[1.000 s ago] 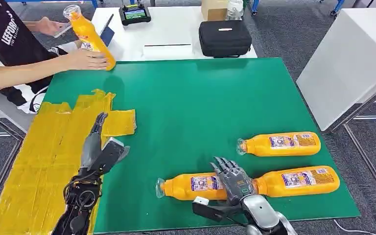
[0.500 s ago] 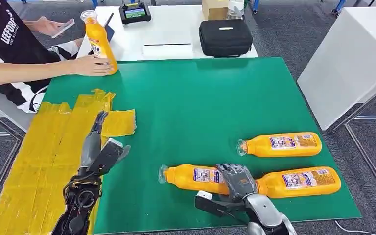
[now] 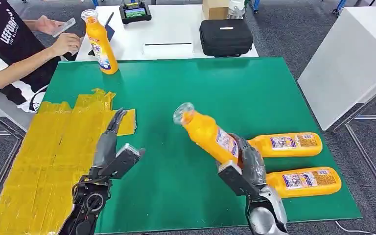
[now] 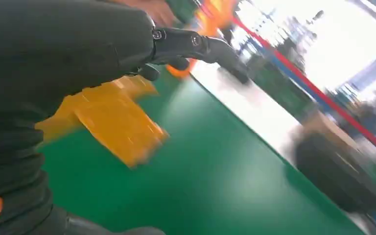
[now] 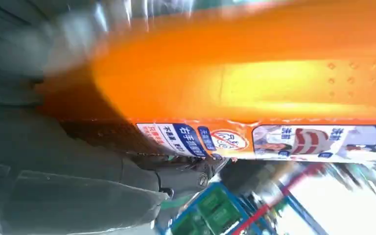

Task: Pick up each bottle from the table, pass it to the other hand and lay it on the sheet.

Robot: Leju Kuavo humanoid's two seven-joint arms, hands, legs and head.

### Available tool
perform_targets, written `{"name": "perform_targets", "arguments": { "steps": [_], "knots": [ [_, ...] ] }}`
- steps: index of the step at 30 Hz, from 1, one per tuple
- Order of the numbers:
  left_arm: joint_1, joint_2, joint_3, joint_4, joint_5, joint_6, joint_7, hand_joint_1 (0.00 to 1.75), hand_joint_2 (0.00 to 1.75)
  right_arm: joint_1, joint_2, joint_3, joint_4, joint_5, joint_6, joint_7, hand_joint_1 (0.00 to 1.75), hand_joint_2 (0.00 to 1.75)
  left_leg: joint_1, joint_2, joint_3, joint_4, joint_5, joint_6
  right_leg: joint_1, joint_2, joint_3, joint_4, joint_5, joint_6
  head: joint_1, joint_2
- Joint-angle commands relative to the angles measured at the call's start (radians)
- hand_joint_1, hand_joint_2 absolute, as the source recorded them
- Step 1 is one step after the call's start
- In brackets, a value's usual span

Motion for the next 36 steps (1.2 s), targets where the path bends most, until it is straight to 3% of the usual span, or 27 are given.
{"name": "perform_targets", "arguments": {
  "steps": [1,3,6,22,36],
  "knots": [
    [-0.079,0.018,-0.176,0.053,0.063,-0.054,0.045,0.00,1.75,-0.077,0.069,-0.069,0.098,-0.248,-0.030,-0.153,1.75,1.75,0.001,0.000,0.006,0.000,-0.002,-0.002,0.000,0.001,0.007,-0.001,-0.002,-0.002,0.000,0.000],
    [-0.105,0.032,-0.210,0.068,0.115,-0.096,0.042,0.00,1.75,-0.110,0.069,-0.065,0.148,-0.344,0.002,-0.180,1.75,1.75,0.001,0.001,0.013,0.000,-0.005,-0.004,0.000,0.003,0.014,-0.001,-0.004,-0.003,0.000,0.000],
    [-0.141,0.040,-0.256,0.079,0.212,-0.140,0.037,0.00,1.75,-0.166,0.068,-0.041,0.235,-0.411,0.013,-0.208,1.75,1.75,0.001,0.002,0.005,-0.001,-0.001,-0.002,0.000,0.002,0.005,-0.001,0.000,-0.001,0.001,0.000],
    [-0.194,0.032,-0.283,0.094,0.500,-0.293,-0.011,0.00,1.75,-0.273,0.086,0.146,0.455,-0.307,0.028,-0.221,1.75,1.75,0.001,0.004,0.008,-0.001,-0.003,-0.002,0.000,0.005,0.007,-0.001,-0.001,-0.001,0.000,0.000],
    [-0.250,0.008,-0.254,0.201,0.741,-0.408,0.032,0.00,1.75,-0.288,0.125,0.296,0.559,-0.140,-0.094,-0.247,1.75,1.75,0.001,0.001,0.004,-0.001,-0.001,-0.002,0.001,0.002,0.004,-0.001,-0.001,-0.001,0.001,0.000]
  ]
}}
